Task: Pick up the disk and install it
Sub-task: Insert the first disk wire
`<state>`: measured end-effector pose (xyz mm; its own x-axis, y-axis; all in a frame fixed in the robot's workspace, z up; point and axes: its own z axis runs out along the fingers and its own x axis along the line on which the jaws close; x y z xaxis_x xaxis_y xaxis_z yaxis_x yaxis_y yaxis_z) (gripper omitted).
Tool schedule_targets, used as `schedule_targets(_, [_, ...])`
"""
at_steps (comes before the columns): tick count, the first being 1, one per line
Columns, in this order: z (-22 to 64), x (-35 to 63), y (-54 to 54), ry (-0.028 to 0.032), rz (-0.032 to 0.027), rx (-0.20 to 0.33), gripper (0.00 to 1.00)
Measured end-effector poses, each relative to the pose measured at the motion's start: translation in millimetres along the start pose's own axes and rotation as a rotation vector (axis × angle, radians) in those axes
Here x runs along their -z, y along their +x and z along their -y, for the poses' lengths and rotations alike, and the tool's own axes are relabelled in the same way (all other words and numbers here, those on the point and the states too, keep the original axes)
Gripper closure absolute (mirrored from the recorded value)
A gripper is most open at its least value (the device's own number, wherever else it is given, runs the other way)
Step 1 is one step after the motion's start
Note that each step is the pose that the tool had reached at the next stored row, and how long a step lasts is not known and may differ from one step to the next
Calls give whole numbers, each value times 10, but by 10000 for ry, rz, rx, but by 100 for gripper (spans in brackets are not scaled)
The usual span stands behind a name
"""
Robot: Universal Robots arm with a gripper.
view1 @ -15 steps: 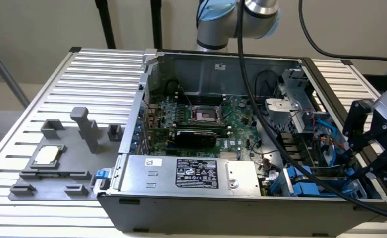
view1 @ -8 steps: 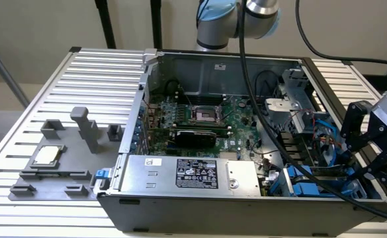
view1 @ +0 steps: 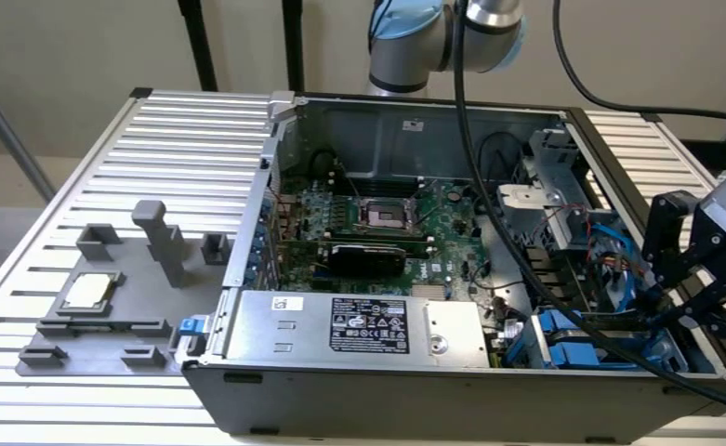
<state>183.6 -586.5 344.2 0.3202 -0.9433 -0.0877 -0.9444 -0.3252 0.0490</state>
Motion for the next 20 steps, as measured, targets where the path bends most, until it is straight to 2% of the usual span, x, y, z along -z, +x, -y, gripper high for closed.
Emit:
schedule_targets(5, [17,-2,-25,-16,-7,184,74])
schedule_targets(6, [21,-2,-33,-19,-9,225,81])
schedule_targets(14, [49,3,-146,-59,-18,502,83])
schedule_targets(16, [23,22,-176,-77,-11,507,83])
schedule_targets(20, [-121,26,-232,-96,-3,505,83])
